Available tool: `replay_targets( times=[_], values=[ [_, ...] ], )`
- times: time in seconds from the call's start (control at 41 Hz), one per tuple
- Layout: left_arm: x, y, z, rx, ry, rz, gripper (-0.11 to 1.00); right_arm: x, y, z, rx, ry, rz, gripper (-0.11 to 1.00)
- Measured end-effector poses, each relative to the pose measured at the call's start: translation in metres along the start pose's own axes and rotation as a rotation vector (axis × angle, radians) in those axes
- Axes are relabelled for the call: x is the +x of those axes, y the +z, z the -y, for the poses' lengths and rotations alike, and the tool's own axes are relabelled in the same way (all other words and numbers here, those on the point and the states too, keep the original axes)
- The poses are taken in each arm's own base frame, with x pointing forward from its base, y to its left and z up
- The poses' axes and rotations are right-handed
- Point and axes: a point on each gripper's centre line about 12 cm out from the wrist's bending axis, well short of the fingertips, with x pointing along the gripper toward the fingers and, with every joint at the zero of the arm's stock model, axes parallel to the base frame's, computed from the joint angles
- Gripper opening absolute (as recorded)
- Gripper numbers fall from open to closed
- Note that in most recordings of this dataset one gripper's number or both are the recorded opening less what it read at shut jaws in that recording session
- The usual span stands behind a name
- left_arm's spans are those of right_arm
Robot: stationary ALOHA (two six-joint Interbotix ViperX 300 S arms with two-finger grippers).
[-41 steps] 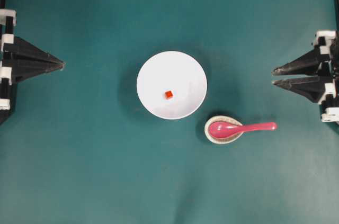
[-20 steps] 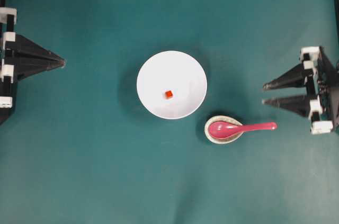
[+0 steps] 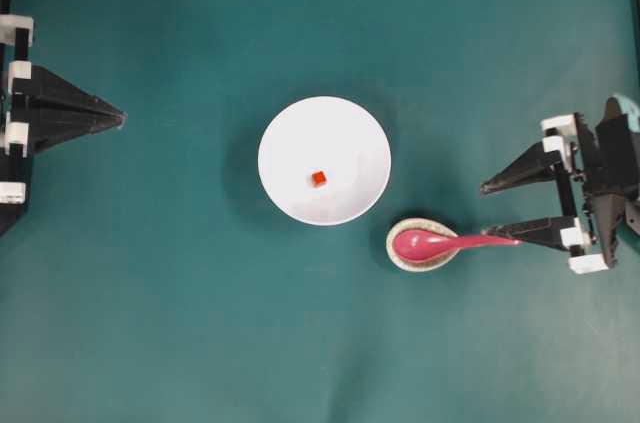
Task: Grip the spoon and scoop the red block from the bowl with right arm.
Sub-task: 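Move the open right gripper down over the pink spoon handle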
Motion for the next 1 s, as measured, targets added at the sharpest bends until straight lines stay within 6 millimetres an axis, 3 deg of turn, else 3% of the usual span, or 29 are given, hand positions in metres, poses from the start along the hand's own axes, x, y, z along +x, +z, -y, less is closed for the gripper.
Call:
replay_targets(
  times=[0.244, 0.586, 1.0],
  values=[
    [0.000, 0.000, 0.000, 0.000, 0.001, -0.002, 0.00, 0.008, -0.020, -0.005, 0.007, 0.003, 0.088, 0.61],
    [0.001, -0.001, 0.000, 0.000, 0.001, -0.005, 0.00, 0.010, -0.052, -0.008, 0.031, -0.040, 0.059, 0.61],
    [0.001, -0.001, 0.000, 0.001, 0.001, -0.006, 0.00, 0.005, -0.072, -0.011, 0.029, -0.050, 0.030, 0.56]
  ],
)
